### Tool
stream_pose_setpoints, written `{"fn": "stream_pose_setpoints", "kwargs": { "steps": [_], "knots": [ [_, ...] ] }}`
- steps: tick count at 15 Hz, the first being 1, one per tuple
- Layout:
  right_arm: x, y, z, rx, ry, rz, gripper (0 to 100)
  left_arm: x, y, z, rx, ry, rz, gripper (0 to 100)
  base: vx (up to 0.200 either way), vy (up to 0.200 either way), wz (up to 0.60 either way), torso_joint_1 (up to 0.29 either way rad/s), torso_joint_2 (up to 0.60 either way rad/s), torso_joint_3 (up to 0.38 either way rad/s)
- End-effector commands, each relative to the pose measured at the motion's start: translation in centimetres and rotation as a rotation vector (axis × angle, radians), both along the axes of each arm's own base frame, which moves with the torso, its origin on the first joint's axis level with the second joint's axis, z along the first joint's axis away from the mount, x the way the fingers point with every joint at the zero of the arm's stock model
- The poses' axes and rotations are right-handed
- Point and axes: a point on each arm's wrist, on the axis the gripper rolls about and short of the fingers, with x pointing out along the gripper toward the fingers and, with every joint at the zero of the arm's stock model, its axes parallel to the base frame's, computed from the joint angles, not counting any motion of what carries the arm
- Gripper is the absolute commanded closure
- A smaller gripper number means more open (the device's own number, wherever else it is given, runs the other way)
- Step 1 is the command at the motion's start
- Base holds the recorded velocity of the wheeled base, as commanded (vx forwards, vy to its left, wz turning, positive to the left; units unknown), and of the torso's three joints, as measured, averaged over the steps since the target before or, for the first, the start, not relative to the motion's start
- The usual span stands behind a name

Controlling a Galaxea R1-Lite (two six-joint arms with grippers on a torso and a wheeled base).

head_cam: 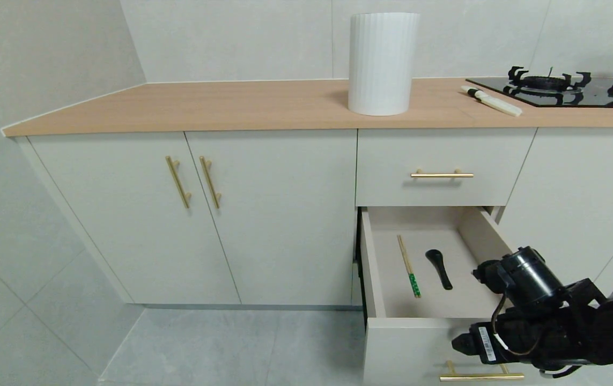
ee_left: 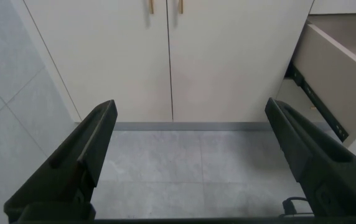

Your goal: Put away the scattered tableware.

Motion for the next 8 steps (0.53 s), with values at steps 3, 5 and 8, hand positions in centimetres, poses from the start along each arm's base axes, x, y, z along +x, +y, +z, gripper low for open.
{"fn": "stream_pose_setpoints", "kwargs": {
  "steps": [3,5,8],
  "knots": [
    [1.5,0.2,-0.8,-0.031,-0.026,-0.043,0,0.0,0.0,0.0,0.0,0.0,-0.001,0,0.0,0.0,0.0,0.0,0.0,0.0],
    [2.2,0.0,-0.5,-0.01,-0.072,-0.056,0,0.0,0.0,0.0,0.0,0.0,-0.001,0,0.0,0.0,0.0,0.0,0.0,0.0],
    [4.0,-0.1,-0.4,0.002,-0.112,-0.079,0,0.0,0.0,0.0,0.0,0.0,-0.001,0,0.0,0.0,0.0,0.0,0.0,0.0]
  ]
}}
